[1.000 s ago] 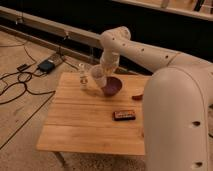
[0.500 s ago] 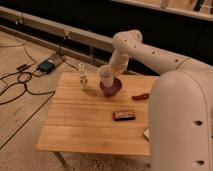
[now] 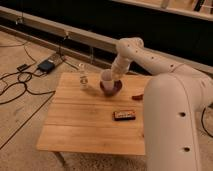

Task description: Place the ceramic cup in the ceramic bowl

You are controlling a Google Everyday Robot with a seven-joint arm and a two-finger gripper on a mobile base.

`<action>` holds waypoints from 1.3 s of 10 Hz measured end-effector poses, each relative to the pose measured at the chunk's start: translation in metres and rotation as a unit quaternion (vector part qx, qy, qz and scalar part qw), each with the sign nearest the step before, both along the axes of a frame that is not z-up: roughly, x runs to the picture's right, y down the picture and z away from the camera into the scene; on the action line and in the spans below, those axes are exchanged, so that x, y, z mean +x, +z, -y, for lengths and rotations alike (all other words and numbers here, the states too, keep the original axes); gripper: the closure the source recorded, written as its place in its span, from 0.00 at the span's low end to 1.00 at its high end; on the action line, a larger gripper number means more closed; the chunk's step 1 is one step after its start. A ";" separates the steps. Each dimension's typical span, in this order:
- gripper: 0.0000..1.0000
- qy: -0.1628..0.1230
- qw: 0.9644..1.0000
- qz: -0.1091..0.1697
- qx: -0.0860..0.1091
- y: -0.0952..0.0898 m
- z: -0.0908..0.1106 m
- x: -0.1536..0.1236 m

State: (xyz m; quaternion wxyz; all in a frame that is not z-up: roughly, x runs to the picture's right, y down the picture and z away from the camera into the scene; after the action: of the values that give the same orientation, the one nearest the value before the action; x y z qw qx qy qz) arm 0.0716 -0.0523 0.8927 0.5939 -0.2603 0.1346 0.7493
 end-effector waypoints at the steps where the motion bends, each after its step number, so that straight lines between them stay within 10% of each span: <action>1: 1.00 0.003 1.000 0.000 -0.004 0.010 -0.003 0.004; 6: 0.96 0.007 1.000 0.011 -0.019 0.040 -0.016 0.014; 13: 0.28 0.009 0.999 0.031 -0.021 0.051 -0.015 0.017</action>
State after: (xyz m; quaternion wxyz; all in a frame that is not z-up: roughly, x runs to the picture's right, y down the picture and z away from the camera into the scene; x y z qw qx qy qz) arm 0.0884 -0.0375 0.9433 0.5854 -0.2967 0.1295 0.7433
